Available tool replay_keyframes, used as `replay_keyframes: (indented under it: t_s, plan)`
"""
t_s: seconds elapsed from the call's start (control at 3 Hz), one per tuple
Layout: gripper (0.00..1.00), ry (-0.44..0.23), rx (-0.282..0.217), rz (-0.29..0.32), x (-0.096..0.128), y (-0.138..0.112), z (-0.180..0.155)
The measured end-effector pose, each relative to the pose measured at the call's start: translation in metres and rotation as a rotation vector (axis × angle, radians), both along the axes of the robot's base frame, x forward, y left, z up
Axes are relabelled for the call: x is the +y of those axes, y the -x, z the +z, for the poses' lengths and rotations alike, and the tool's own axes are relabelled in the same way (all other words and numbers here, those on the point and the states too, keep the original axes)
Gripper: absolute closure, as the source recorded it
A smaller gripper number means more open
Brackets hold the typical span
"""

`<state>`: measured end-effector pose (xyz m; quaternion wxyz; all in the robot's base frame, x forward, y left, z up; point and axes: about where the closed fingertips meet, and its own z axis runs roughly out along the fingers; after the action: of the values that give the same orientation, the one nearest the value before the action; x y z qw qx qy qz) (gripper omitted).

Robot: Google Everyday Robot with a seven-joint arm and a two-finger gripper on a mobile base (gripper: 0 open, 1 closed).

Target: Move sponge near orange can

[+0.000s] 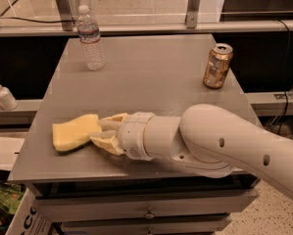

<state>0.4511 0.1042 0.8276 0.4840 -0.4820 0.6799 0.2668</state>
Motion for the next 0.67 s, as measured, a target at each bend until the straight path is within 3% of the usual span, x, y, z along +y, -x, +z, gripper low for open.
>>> replay_keyframes:
  t_s: [0.33,0.67]
  plan:
    - [1.0,-0.005,-0.019,-0.06,-0.025,-0.001,0.008]
    - [1.0,-0.009,-0.045,-0.14,-0.059,-0.004,0.019]
